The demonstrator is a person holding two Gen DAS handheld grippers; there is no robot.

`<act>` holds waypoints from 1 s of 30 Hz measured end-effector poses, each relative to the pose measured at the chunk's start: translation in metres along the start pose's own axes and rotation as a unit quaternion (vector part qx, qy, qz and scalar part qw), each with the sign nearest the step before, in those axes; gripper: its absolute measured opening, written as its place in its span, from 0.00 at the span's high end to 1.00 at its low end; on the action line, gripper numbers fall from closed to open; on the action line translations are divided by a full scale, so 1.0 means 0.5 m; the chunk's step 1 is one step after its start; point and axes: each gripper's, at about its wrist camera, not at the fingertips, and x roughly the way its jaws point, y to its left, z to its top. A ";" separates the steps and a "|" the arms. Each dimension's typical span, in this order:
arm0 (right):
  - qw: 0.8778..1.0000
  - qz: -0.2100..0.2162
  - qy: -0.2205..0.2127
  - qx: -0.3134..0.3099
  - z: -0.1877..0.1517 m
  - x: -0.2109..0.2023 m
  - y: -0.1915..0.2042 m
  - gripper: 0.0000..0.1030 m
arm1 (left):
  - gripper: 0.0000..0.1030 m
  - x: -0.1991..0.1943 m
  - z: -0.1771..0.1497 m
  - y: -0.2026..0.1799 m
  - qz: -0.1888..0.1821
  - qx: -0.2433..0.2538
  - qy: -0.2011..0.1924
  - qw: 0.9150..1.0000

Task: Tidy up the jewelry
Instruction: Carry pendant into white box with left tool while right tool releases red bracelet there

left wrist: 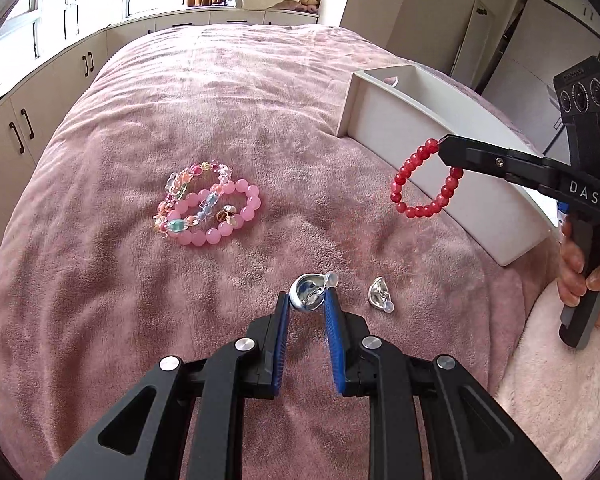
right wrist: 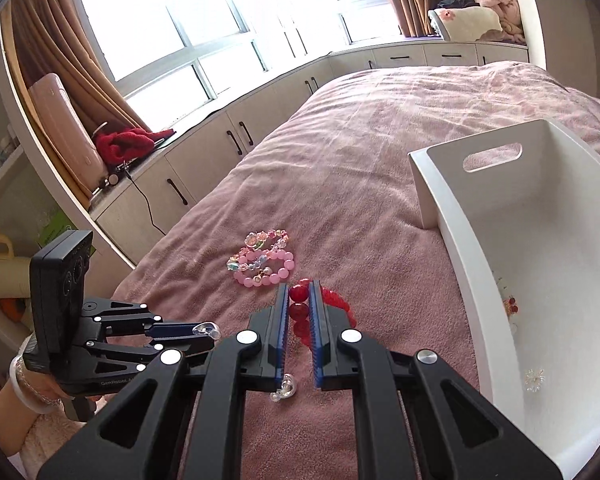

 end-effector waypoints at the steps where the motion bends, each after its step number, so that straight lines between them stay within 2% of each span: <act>1: 1.000 0.003 -0.014 0.001 0.004 -0.016 -0.001 0.90 | 0.78 -0.003 0.004 -0.005 0.001 0.000 -0.002 1.000; 6: 0.996 0.006 -0.092 0.012 0.018 -0.103 -0.015 0.90 | 0.78 -0.010 0.047 -0.040 -0.007 -0.001 -0.011 1.000; 10: 0.986 -0.014 -0.162 0.027 0.025 -0.181 -0.042 0.90 | 0.78 -0.016 0.106 -0.091 -0.002 0.024 -0.022 0.999; 13: 0.980 -0.039 -0.192 0.040 0.026 -0.226 -0.073 0.90 | 0.78 -0.020 0.157 -0.133 -0.003 0.042 -0.031 0.999; 16: 0.976 -0.080 -0.196 0.052 0.026 -0.250 -0.104 0.90 | 0.78 -0.017 0.201 -0.179 -0.007 0.063 -0.035 0.997; 22: 0.969 -0.132 -0.193 0.080 0.011 -0.279 -0.156 0.90 | 0.78 0.023 0.270 -0.256 -0.004 0.089 -0.022 0.996; 30: 0.966 -0.179 -0.156 0.107 -0.004 -0.260 -0.214 0.90 | 0.78 0.101 0.340 -0.322 0.005 0.099 0.003 0.995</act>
